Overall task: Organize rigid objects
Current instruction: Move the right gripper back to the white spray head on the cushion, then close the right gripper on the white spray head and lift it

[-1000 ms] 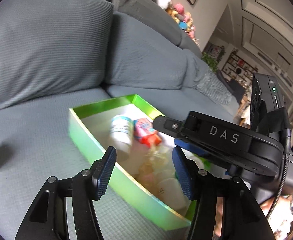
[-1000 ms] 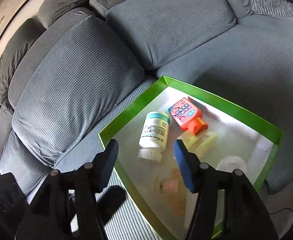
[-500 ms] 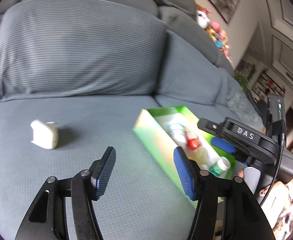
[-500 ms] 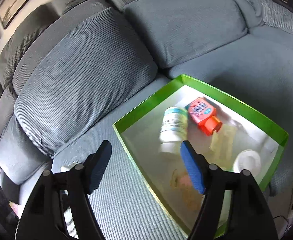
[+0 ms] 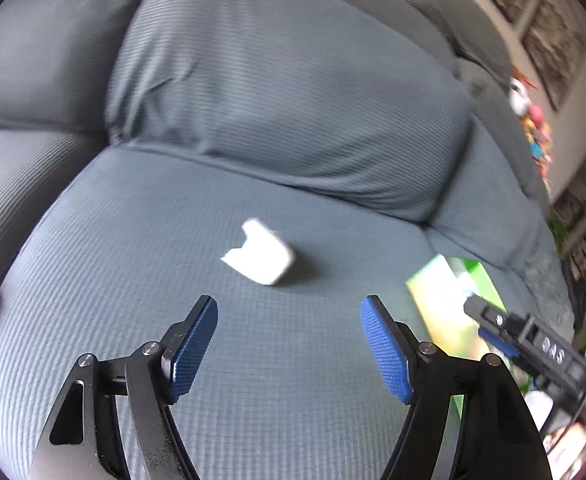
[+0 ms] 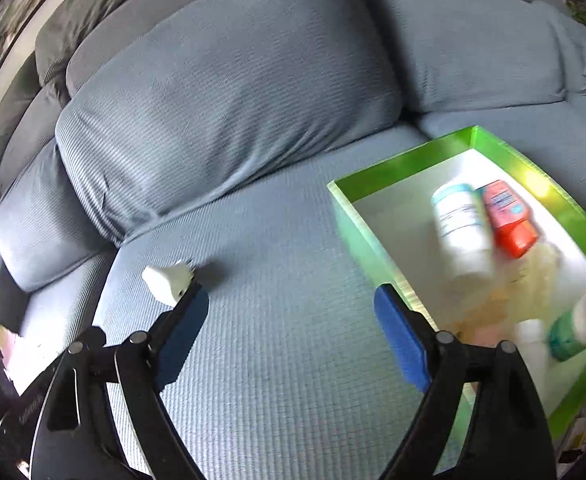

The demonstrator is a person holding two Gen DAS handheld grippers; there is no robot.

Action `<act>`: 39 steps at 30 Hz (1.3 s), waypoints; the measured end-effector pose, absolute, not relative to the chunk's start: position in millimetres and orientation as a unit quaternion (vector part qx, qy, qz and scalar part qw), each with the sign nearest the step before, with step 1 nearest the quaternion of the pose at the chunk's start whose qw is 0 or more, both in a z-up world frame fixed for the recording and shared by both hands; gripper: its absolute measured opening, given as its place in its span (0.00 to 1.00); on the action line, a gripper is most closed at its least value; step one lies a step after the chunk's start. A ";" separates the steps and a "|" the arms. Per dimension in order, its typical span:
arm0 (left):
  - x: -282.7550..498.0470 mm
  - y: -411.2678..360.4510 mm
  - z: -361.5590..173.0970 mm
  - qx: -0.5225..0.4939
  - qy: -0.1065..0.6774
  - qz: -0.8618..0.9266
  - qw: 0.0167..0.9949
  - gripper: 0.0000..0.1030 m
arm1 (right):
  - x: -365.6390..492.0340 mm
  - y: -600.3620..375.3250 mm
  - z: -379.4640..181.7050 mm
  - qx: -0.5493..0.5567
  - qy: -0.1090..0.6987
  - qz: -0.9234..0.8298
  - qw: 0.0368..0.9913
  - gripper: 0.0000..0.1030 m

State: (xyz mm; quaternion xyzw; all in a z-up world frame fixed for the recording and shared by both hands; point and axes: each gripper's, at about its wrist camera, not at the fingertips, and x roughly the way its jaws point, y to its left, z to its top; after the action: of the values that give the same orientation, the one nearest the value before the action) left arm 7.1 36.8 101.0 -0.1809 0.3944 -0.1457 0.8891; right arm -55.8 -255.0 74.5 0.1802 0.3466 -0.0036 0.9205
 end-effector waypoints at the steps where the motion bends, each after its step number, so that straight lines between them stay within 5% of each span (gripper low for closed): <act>1: 9.6 44.2 98.8 -0.200 0.399 -0.147 0.883 0.72 | -52.3 -249.4 72.6 0.180 0.352 0.005 0.919 0.84; 39: 30.2 125.8 62.2 -0.233 0.464 0.005 0.855 0.72 | 79.7 -92.2 37.4 0.081 0.460 0.041 0.883 0.90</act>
State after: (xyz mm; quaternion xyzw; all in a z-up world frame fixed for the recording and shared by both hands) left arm 30.2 125.8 62.2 -0.2335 0.4638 0.0051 0.8546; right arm 79.7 -92.2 37.4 0.0808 0.4600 0.0409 0.8833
